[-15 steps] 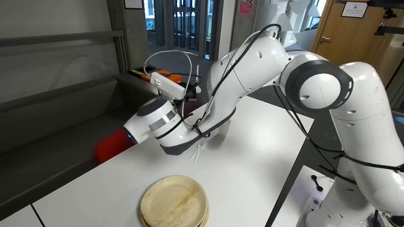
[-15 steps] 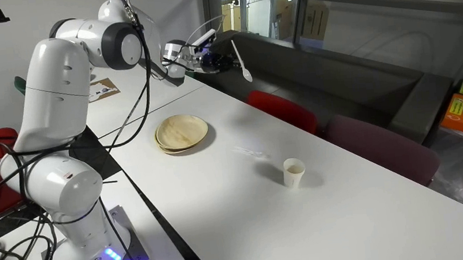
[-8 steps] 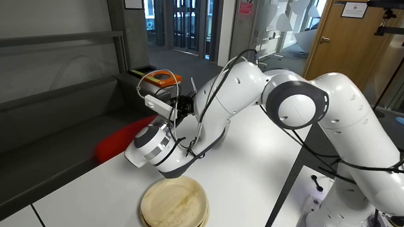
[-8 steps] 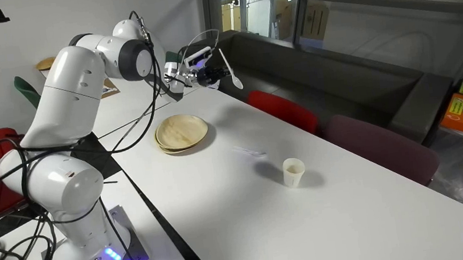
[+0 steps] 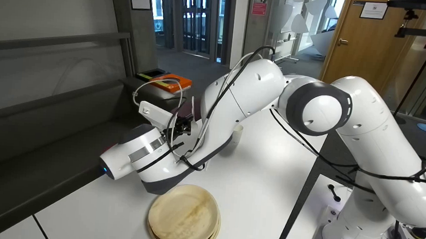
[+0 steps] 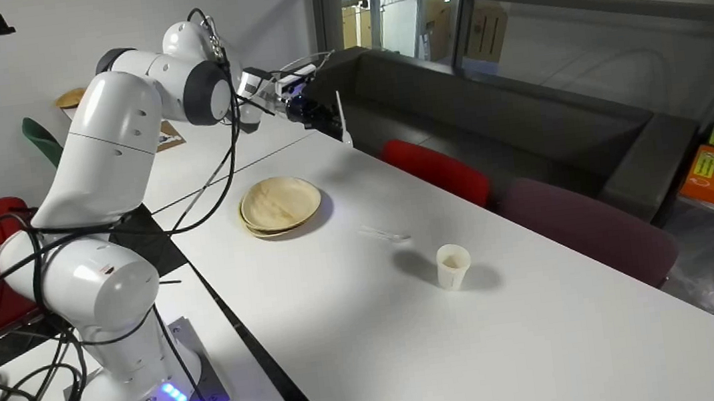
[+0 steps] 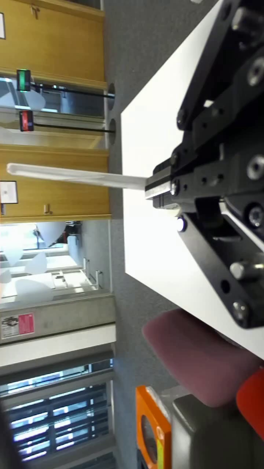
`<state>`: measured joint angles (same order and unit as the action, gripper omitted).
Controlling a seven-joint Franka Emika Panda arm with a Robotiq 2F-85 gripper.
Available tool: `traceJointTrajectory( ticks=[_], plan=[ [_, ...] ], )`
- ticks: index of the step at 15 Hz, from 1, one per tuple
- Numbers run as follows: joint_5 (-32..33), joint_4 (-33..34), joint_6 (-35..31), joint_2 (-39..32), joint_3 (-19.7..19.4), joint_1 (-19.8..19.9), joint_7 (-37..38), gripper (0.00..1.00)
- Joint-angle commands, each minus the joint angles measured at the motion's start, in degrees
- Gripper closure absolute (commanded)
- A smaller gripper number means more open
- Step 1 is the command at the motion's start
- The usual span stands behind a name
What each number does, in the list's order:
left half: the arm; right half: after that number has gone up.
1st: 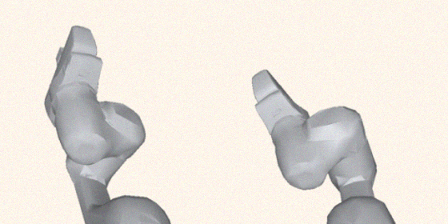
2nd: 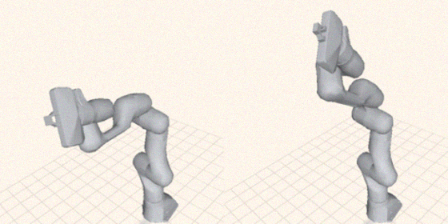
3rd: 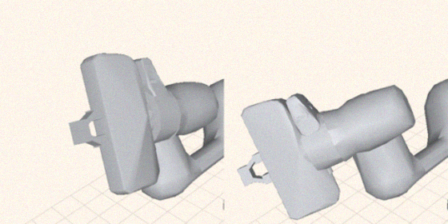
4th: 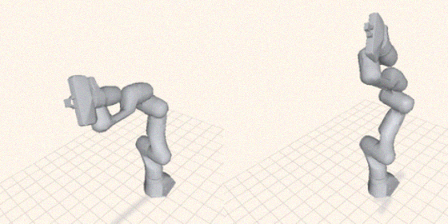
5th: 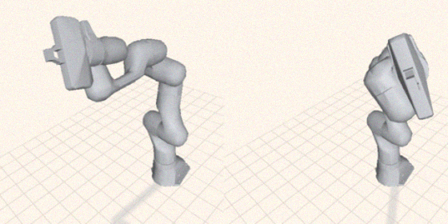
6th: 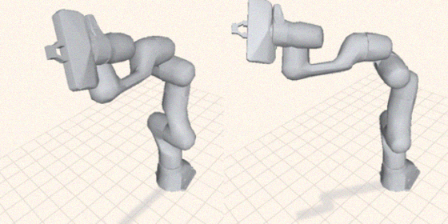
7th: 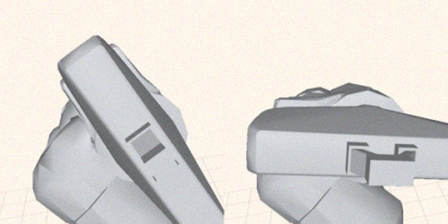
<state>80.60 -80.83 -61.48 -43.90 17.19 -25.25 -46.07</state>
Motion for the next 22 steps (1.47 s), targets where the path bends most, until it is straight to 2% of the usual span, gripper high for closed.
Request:
traceJointTrajectory(
  ticks=[1,9,14,22],
  plan=[
    [-7.62,0.81,-6.11,2.41,1.59,2.64,0.23,1.0],
    [-26.19,-0.04,-21.15,5.99,1.69,8.51,-2.62,1.0],
    [-39.78,-0.86,-29.03,7.55,1.27,12.2,-7.04,1.0],
    [-65.01,-1.68,-35.94,7.88,-0.06,19.18,-17.8,1.0]
  ],
)
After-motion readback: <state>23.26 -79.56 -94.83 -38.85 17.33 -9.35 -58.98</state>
